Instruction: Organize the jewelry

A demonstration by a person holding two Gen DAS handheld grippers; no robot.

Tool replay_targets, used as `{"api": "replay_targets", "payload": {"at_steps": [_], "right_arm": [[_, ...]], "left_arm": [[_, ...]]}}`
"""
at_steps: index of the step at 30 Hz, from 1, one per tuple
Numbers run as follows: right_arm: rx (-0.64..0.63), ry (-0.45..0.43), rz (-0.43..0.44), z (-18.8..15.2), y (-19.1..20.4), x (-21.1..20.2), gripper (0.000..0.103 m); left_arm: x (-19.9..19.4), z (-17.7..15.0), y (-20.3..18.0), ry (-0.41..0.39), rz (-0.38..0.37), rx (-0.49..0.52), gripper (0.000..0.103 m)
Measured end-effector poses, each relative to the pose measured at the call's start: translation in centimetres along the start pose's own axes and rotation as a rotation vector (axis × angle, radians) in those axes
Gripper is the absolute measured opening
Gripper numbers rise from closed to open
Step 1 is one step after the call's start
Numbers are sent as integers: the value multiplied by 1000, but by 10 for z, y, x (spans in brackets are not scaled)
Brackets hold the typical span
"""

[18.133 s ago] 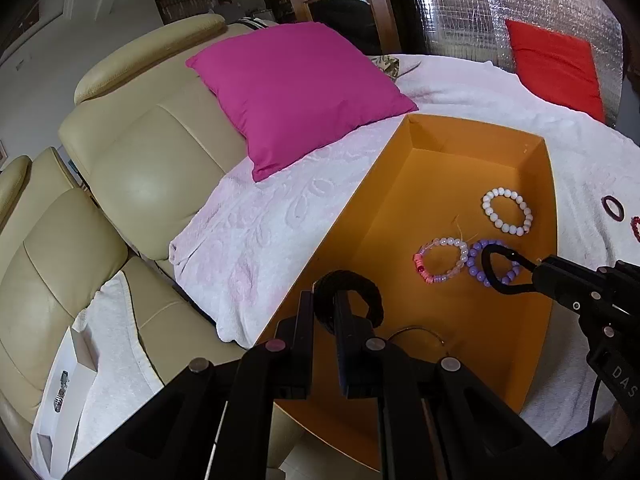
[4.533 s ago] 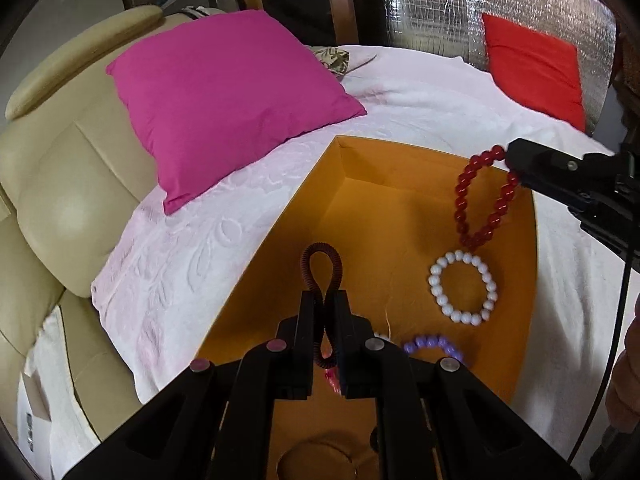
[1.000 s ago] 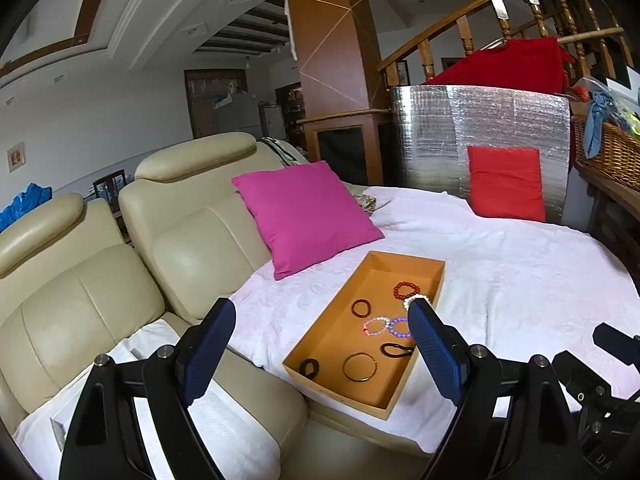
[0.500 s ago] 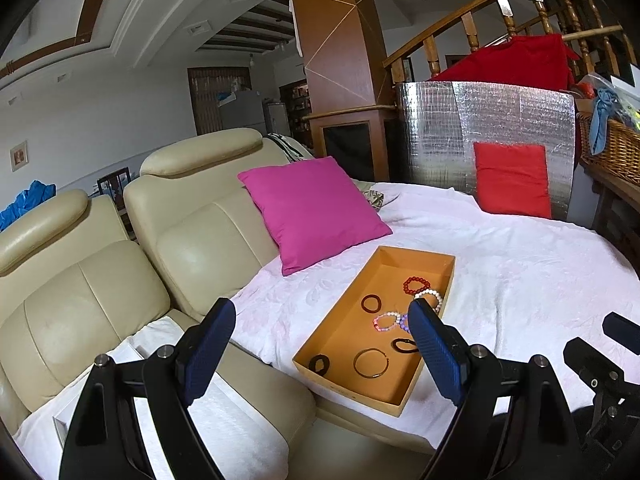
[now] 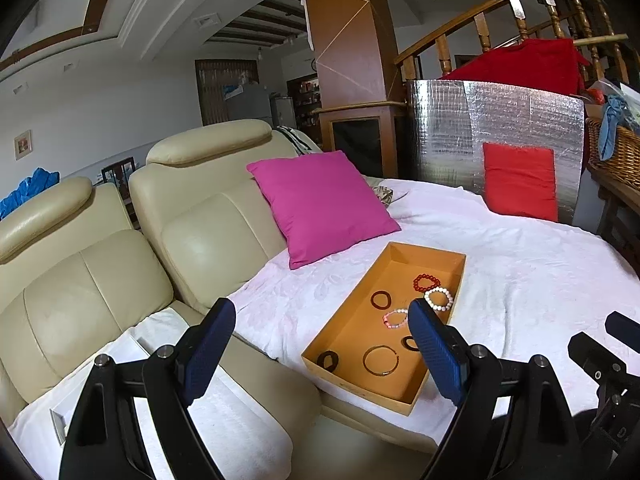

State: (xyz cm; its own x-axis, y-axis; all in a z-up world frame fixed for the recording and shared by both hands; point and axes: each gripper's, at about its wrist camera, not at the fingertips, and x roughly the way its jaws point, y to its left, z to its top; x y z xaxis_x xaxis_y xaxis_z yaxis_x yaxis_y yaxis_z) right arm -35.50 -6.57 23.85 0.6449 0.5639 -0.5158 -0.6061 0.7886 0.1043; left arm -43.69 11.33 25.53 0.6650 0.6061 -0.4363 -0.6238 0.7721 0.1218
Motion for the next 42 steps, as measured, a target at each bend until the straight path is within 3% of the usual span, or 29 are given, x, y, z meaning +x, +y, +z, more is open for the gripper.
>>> {"api": "replay_targets", "payload": {"at_steps": [30, 42], "right_arm": [[-47, -1, -9, 21, 22, 38, 68], [-42, 43, 0, 22, 18, 65, 68]], "left_arm": [[34, 5, 17, 37, 23, -8, 88], [55, 9, 15, 68, 20, -11, 88]]}}
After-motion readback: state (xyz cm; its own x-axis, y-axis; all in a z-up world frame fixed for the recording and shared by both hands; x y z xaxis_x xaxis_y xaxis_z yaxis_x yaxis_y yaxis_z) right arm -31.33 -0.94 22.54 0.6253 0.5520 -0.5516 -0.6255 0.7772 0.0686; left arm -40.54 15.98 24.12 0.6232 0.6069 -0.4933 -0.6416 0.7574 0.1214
